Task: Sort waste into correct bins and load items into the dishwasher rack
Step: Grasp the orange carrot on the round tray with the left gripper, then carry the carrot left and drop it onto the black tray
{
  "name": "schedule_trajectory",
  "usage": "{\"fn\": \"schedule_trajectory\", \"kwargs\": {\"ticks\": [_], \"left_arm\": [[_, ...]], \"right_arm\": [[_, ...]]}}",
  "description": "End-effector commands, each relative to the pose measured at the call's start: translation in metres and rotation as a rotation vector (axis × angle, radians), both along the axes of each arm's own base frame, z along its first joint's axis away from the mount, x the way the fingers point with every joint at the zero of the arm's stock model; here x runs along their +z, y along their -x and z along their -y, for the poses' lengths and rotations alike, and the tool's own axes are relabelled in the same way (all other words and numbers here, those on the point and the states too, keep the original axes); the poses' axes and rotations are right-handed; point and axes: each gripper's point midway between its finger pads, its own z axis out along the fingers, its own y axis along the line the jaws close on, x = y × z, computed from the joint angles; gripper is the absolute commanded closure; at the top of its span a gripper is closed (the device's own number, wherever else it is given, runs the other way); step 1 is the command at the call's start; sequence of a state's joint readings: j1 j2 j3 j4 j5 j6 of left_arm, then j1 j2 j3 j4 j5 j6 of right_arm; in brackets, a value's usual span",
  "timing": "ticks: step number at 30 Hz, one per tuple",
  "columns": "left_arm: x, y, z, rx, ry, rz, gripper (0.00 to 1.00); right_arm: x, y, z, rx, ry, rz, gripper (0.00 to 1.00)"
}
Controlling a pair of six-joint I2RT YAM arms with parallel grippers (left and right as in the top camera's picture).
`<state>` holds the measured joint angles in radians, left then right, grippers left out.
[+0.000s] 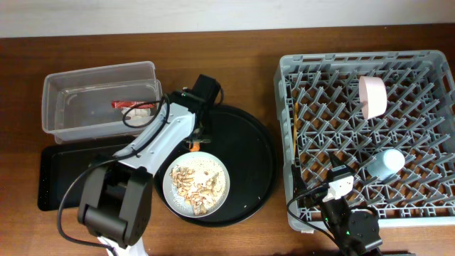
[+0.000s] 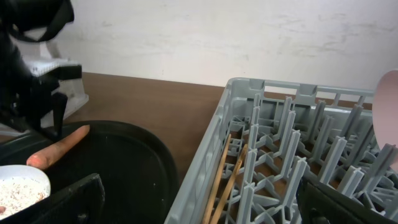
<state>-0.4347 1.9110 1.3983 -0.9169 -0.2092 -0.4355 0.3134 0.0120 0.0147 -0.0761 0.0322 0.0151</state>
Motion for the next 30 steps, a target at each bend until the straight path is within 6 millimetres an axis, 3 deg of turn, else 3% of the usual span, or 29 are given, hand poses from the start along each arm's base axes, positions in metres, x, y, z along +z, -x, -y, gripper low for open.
{"fn": "schedule_trajectory", "kwargs": {"ticks": [1, 6, 22, 28, 30], "left_arm": [[-0.014, 0.003, -0.009, 0.041, -0.003, 0.019, 0.39], [-0.027, 0.005, -0.005, 0.029, 0.03, 0.022, 0.47], [-0.048, 0.011, 0.0, -0.007, 0.065, 0.015, 0.48], [-0.046, 0.002, 0.004, -0.028, 0.077, 0.05, 0.69], [-0.043, 0.0, 0.005, -0.046, 0.073, 0.051, 0.86]], "right_arm": [[-0.003, -0.001, 0.002, -0.008, 0.002, -0.003, 0.02], [-0.003, -0.001, 0.002, -0.008, 0.001, -0.003, 0.02], [-0.003, -0.001, 0.002, -0.009, 0.001, -0.003, 0.02], [-0.003, -0.001, 0.002, -0.008, 0.001, -0.003, 0.02], [-0.003, -0.001, 0.002, -0.009, 0.002, -0.003, 0.02]]}}
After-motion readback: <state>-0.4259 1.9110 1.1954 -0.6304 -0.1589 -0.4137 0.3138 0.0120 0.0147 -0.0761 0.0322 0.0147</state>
